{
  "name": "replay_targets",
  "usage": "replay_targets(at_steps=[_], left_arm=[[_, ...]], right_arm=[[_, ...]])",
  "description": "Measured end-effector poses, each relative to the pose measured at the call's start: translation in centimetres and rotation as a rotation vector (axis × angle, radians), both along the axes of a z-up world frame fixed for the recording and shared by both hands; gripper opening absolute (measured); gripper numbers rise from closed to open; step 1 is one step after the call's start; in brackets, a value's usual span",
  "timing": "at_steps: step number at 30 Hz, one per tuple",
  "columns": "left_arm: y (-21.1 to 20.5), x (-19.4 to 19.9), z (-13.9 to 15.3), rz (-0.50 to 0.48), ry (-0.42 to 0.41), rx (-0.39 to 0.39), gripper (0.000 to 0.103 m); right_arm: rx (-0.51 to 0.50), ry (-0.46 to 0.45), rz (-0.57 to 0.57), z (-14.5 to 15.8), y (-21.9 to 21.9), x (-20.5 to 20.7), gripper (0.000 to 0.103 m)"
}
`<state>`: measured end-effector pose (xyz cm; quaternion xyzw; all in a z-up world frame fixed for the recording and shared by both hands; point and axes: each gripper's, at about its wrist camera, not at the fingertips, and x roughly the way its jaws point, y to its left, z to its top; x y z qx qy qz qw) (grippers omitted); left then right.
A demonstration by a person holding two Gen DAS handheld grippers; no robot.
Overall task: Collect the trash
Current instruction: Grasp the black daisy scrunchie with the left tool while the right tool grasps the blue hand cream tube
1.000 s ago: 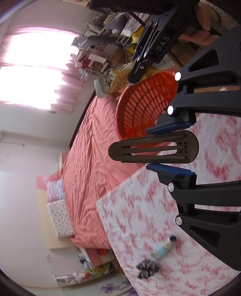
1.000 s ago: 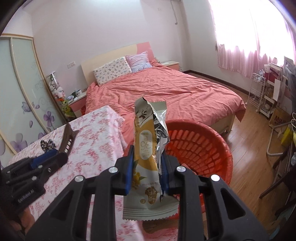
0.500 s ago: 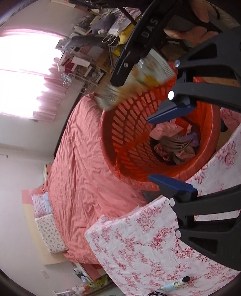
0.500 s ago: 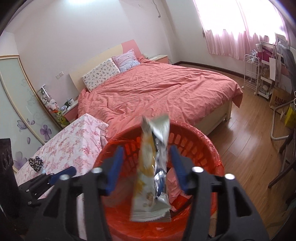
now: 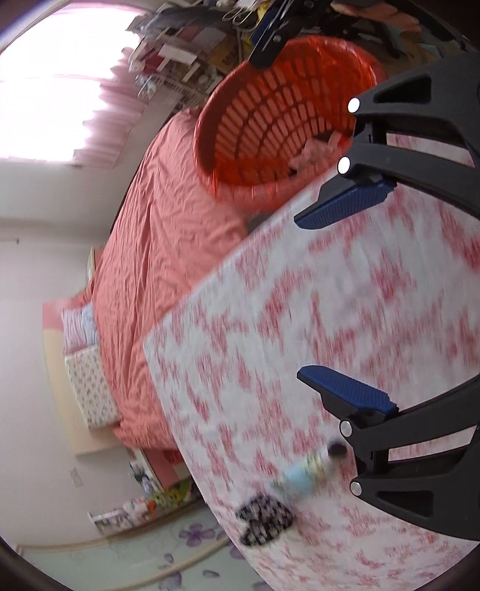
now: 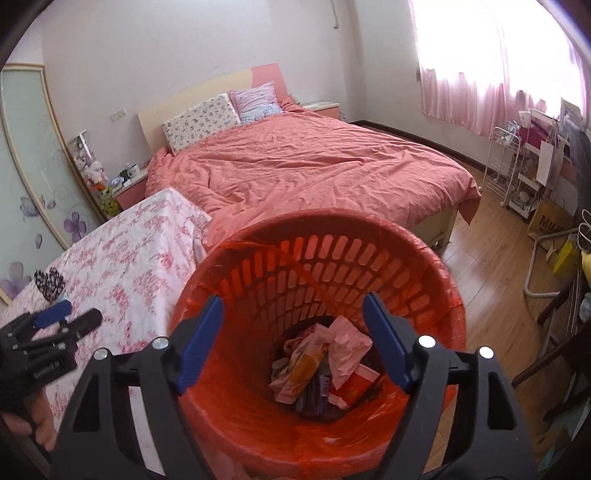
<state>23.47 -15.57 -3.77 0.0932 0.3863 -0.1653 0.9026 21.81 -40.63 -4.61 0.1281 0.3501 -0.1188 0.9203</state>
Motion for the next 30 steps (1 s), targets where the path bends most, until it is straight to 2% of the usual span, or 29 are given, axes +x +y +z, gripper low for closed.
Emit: replay_targets(at_steps=[6,10,13,17,23,24,26,28,30], left_arm=[[8.0,2.8,0.2,0.194,-0.012,0.014,0.076],[13.1,5.0,0.4,0.347,-0.065,0.035,0.088],[15.6,7.0,0.3,0.424,-0.066,0.012,0.092],[17.1,10.5,-0.3,0.455,-0.020,-0.028,0.094],[16.6,13.6,-1.4,0.447,-0.014,0.036,0.094],[16.5,14.1,-1.5,0.444,-0.012,0.046,0.090],[16.6,14.5,-2.0,0.434,0.024,0.052,0.072],[17.2,14.8,-2.7,0.418,0.073,0.036,0.038],[18.2,14.7,-3.0,0.424,0.096,0.017,0.027]], right_arm=[[-0.028,0.023,0.066,0.0,5.0,0.7,0.079],[-0.043,0.033,0.127,-0.3,8.9,1.3,0.082],[-0.064,0.045,0.171,-0.6,11.4,2.0,0.083],[-0.066,0.061,0.212,-1.1,13.7,2.9,0.083],[-0.034,0.084,0.246,-1.7,15.3,4.4,0.083],[-0.029,0.085,0.247,-1.8,15.5,4.6,0.083],[-0.011,0.084,0.256,-1.8,16.1,5.0,0.083],[-0.002,0.080,0.269,-1.7,16.9,5.4,0.083],[-0.007,0.077,0.284,-1.6,17.9,5.7,0.083]])
